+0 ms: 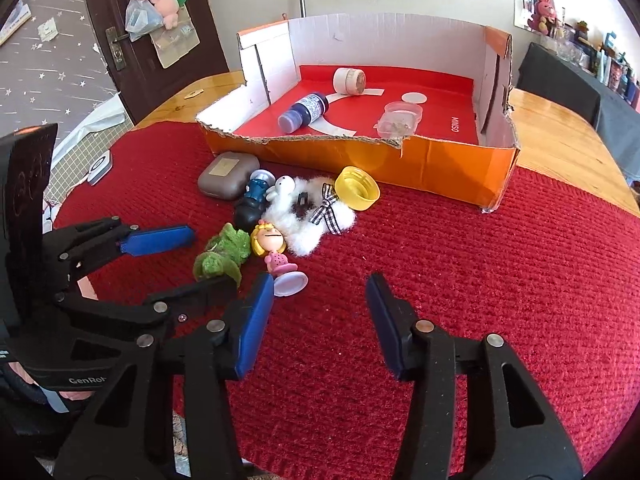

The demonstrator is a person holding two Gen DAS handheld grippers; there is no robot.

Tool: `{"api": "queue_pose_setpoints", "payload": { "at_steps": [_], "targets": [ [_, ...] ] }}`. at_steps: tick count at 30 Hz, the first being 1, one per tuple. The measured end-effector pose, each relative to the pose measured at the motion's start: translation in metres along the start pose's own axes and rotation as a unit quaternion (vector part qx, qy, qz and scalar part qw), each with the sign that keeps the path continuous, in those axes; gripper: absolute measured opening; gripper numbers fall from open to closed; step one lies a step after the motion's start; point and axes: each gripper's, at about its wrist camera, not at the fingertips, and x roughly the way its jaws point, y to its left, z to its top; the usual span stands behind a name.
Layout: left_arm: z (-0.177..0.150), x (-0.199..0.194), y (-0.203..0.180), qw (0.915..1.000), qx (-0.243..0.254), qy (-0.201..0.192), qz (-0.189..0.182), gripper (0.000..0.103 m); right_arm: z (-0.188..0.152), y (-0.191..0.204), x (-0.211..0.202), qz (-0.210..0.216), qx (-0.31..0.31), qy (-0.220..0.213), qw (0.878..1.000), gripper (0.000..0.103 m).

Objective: Organize objects
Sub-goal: 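Grasp the green plush toy with the left gripper while the right gripper grasps the doll figure, then carry the green plush with the left gripper while the right gripper carries the doll into the box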

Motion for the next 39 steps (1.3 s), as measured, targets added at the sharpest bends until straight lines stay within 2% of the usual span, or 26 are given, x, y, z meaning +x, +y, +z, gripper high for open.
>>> {"api": "queue_pose_setpoints", "payload": {
  "at_steps": [3,5,7,9,14,17,21,24,28,39],
  "targets": [
    [0.003,0.002,-0.001,1.0000,-0.002,-0.001,-0.001,0.062,0.002,-0.005,-0.002,0.010,0.004,0.000,1.000,0.047],
    [0.006,0.003,0.001,1.0000,-0.005,-0.001,0.006,0.055,0.003,-0.004,-0.001,0.013,-0.001,0.004,1.000,0.047],
    [0.007,0.003,0.004,0.9998,-0.006,0.000,0.018,0.040,0.003,0.000,0.002,0.018,-0.010,0.009,1.000,0.047],
    [0.007,0.002,0.008,0.9998,-0.007,0.000,0.020,0.034,0.004,0.004,0.005,0.020,-0.016,0.012,1.000,0.047],
    [0.005,0.001,0.019,0.9997,-0.021,-0.002,0.015,0.033,0.004,0.007,0.015,0.021,-0.020,0.017,0.999,0.047],
    [0.004,0.001,0.018,0.9997,-0.018,-0.005,0.014,0.033,0.004,0.013,0.017,0.005,-0.036,0.014,0.999,0.047],
    [0.005,0.003,0.017,0.9997,-0.018,-0.009,0.012,0.033,-0.002,0.026,0.018,-0.023,-0.068,0.006,0.997,0.037],
    [0.006,0.002,0.019,0.9996,-0.025,-0.009,0.009,0.033,-0.005,0.031,0.018,-0.026,-0.072,0.000,0.997,0.022],
    [0.005,-0.002,0.020,0.9994,-0.028,-0.016,0.015,0.028,-0.006,0.032,0.015,-0.022,-0.064,-0.004,0.998,0.022],
    [0.007,-0.019,0.021,0.9987,-0.035,-0.037,0.007,0.026,-0.003,0.030,-0.005,-0.009,-0.037,-0.029,0.999,0.022]
  ]
}}
